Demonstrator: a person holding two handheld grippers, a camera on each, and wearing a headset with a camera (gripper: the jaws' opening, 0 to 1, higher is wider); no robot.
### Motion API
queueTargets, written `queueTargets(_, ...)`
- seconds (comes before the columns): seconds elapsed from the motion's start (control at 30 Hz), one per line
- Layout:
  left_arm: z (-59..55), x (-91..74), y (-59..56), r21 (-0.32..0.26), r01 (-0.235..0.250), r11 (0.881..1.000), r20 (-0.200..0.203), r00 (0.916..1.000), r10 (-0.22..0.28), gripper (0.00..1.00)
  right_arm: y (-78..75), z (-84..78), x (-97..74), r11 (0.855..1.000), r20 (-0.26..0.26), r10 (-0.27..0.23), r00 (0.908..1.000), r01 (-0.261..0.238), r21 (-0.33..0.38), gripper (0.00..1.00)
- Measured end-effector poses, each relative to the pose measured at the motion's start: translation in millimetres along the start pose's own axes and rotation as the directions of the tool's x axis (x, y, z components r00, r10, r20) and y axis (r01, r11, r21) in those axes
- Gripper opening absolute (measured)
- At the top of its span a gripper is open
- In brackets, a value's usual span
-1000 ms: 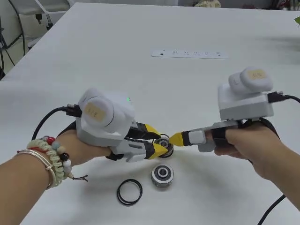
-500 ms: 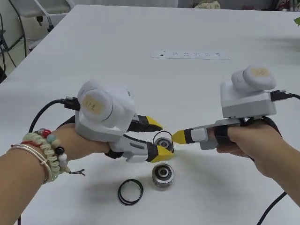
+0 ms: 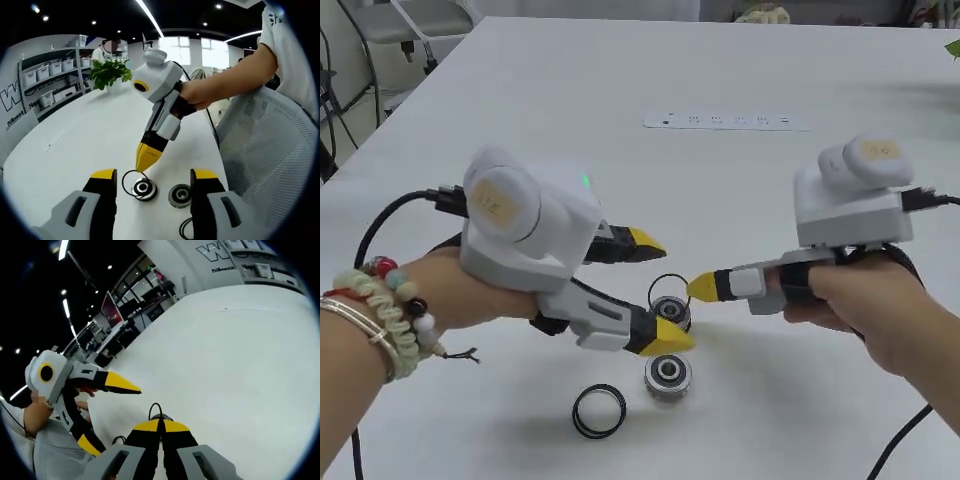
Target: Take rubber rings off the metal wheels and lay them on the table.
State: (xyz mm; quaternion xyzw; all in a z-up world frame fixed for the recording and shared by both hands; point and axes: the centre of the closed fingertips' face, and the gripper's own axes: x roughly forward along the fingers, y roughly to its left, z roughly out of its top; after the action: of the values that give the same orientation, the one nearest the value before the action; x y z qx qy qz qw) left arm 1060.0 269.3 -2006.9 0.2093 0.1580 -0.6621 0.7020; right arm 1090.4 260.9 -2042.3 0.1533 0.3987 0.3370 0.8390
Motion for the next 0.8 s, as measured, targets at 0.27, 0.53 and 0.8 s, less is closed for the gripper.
queueTargets(0.27,17.9,-22.0,-2.9,0.002,0.001,1.000,0.026,0.9997,-0.001,0.67,1.6,3.4,-2.0,1.000,0.011,0.005,0.9999,-0.005,0.001,0.00)
queueTargets(0.53,34.1,-48.2,-8.0,0.026,-0.034,0.999,0.047,0.9983,0.033,0.73,8.5,7.7,-2.8,1.000,0.022,0.019,0.9996,-0.019,-0.009,0.00)
queueTargets(0.8,32.4,-71.7,-12.0,0.045,-0.076,0.996,0.035,0.9966,0.074,0.75,17.4,10.4,-2.9,0.999,0.025,0.037,0.9990,-0.036,-0.028,0.00)
